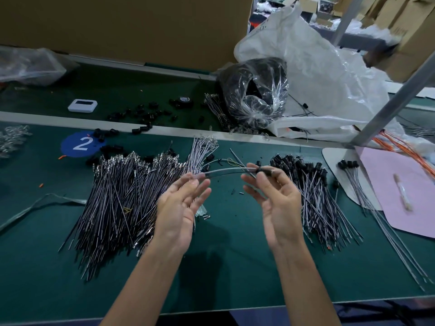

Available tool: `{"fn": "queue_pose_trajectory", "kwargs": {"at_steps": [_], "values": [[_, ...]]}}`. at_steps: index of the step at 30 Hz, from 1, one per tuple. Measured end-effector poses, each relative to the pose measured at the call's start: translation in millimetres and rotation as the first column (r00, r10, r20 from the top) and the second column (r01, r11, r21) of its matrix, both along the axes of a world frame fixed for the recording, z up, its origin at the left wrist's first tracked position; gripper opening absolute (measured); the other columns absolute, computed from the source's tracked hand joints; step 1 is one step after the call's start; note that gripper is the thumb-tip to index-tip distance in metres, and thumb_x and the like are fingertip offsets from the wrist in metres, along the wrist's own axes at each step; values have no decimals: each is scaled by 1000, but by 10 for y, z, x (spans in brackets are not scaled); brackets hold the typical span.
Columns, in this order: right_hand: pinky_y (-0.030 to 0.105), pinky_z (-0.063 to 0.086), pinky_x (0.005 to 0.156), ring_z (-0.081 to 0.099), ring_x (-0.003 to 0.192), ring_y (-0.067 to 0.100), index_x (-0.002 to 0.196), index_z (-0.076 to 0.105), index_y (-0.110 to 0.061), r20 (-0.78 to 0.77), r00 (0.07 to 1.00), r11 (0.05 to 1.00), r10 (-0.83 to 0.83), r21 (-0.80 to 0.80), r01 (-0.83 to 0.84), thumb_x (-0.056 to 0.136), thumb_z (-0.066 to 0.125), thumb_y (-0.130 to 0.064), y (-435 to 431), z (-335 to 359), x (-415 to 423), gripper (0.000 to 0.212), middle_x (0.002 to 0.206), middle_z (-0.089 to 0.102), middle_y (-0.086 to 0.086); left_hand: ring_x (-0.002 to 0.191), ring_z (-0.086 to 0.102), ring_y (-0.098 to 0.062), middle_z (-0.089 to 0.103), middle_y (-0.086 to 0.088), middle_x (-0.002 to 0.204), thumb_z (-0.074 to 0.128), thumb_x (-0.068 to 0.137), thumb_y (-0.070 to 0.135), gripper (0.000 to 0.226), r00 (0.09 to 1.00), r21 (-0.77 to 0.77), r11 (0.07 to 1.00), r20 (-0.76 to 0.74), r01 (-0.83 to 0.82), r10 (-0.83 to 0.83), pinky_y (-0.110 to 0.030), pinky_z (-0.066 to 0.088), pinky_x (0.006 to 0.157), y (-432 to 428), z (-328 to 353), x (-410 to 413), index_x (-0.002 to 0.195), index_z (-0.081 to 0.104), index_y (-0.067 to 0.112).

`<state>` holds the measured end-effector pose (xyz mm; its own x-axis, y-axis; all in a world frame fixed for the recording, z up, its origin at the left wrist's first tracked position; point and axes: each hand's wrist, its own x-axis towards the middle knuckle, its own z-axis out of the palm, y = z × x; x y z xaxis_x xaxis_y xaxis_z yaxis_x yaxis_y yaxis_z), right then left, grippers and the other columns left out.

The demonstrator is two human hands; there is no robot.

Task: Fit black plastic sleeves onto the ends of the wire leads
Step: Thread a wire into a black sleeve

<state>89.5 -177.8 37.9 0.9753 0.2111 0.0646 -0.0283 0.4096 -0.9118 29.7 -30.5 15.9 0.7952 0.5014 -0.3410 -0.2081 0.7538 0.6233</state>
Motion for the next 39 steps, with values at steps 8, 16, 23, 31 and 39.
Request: {"fn": "queue_pose_trajectory", "kwargs": {"at_steps": [8, 16, 23, 31, 39], "values": [[24, 54, 74, 65, 74, 12, 98, 66, -13, 109, 993, 989, 36, -144, -20, 86, 60, -16, 11, 27, 85, 13, 78, 71, -1, 108, 63, -4, 73, 6, 109, 56, 78, -1, 37, 992, 572, 810, 88, -129, 95, -15, 47, 94, -158, 195, -53, 103, 72, 21], [34, 56, 81, 70, 93, 26, 97, 60, -10, -22, 995, 980, 96, 180, -90, 87, 56, -17, 10, 56, 147, 13, 99, 73, 11, 97, 67, -16, 74, 1, 93, 47, 72, 2, 38, 942, 375, 867, 203, -328, 269, -27, 52, 88, -117, 179, -73, 101, 69, 12], [27, 55, 75, 68, 72, 19, 107, 63, -9, 165, 975, 955, 149, -278, -99, 79, 69, -20, 39, 39, 13, 32, 78, 74, 9, 81, 68, -1, 75, 10, 88, 75, 83, 19, 17, 997, 649, 759, 27, 43, -79, -11, 49, 69, -326, 338, 20, 99, 74, 23], [28, 58, 76, 73, 73, 21, 111, 60, -13, 276, 941, 897, 195, -438, -58, 85, 73, -9, 35, 72, -53, 29, 81, 76, 6, 76, 70, -9, 76, -8, 89, 71, 80, -3, 29, 986, 414, 908, 110, 67, -123, -14, 52, 64, -310, 383, 44, 106, 71, 10], [22, 52, 65, 65, 60, 14, 79, 71, -5, 264, 939, 867, 220, -494, -65, 89, 66, -7, 60, 5, -116, 11, 65, 71, 6, 85, 71, -9, 77, -8, 92, 76, 66, 14, 42, 982, 383, 923, 164, 28, -97, -14, 52, 69, -276, 353, 48, 107, 69, 15]]}}
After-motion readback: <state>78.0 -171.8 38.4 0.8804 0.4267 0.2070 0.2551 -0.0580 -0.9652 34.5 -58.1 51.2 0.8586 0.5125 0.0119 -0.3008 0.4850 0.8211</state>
